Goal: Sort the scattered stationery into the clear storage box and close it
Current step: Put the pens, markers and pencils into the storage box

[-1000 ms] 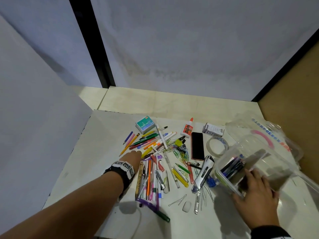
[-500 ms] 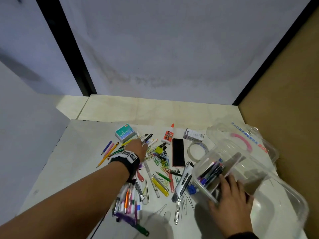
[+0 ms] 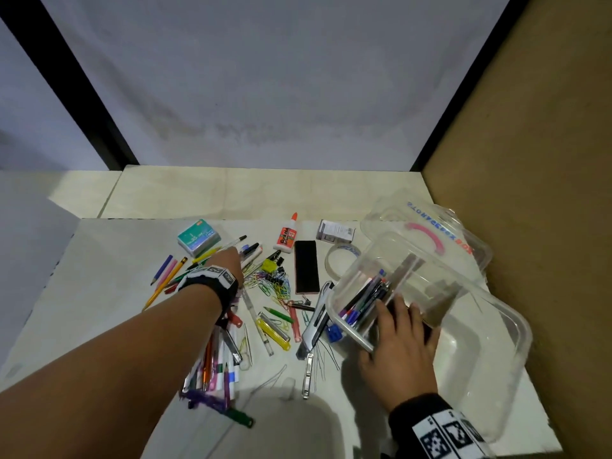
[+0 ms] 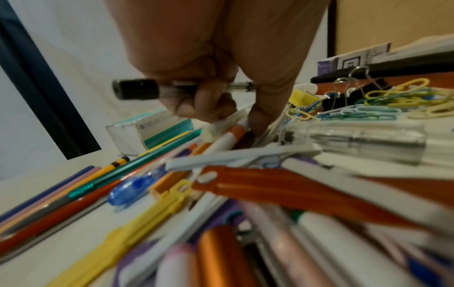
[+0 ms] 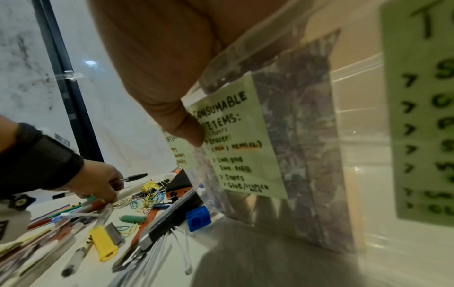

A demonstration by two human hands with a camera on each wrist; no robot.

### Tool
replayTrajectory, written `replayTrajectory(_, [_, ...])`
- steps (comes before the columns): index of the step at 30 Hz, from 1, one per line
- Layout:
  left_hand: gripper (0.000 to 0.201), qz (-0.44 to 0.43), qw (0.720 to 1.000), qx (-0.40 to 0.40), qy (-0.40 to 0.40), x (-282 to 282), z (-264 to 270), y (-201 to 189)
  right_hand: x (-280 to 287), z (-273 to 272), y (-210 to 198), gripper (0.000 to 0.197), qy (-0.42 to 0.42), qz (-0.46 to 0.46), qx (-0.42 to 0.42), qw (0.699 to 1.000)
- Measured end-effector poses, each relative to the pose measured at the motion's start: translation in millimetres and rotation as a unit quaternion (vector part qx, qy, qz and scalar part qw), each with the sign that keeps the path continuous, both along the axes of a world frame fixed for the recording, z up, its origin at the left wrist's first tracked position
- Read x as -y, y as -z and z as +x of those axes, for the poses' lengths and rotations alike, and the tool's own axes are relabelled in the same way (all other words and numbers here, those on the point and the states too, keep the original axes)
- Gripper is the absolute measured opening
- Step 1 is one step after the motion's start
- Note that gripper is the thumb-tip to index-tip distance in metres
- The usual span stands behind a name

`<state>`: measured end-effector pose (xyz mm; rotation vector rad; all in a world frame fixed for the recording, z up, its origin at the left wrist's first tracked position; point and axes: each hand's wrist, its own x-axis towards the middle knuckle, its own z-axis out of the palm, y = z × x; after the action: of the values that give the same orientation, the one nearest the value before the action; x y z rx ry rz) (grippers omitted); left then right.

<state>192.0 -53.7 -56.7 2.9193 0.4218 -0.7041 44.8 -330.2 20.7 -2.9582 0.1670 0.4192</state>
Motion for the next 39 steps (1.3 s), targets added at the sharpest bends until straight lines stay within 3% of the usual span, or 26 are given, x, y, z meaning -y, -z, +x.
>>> replayTrajectory(6, [0.031,0.039,0.997,-0.028,0.052,4,-6,-10,1,0,1,0.081,0.005,0.012,0.012,1.000])
replayTrajectory(11, [0.024,0.066,0.992,0.038,0.100,14,-17,-47,1,0,-2,0.085,0.001,0.009,-0.001,1.000])
replayTrajectory(15, [0.028,-0.056,0.990,0.045,0.124,44,-29,-92,4,-1,-6,0.084,-0.012,0.019,-0.013,1.000])
replayTrajectory(20, [0.026,-0.189,0.964,0.015,0.185,104,-50,-131,8,-3,-15,0.089,-0.019,0.042,-0.032,0.998])
replayTrajectory(25, [0.014,-0.274,0.948,-0.024,0.161,155,-58,-133,14,-3,-16,0.089,-0.039,0.049,-0.046,0.997])
replayTrajectory(27, [0.022,-0.282,0.949,-0.029,0.137,169,-57,-130,17,-4,-16,0.090,-0.049,0.048,-0.052,0.996])
replayTrajectory(31, [0.016,-0.276,0.954,-0.025,0.113,182,-51,-123,22,-8,-12,0.091,-0.064,0.045,-0.051,0.996])
replayTrajectory(36, [0.064,-0.233,0.955,-0.051,0.173,189,-50,-118,24,-14,-8,0.092,-0.063,0.049,-0.043,0.996])
replayTrajectory(39, [0.055,-0.243,0.951,-0.055,0.182,189,-53,-116,24,-16,-7,0.092,-0.061,0.049,-0.038,0.996])
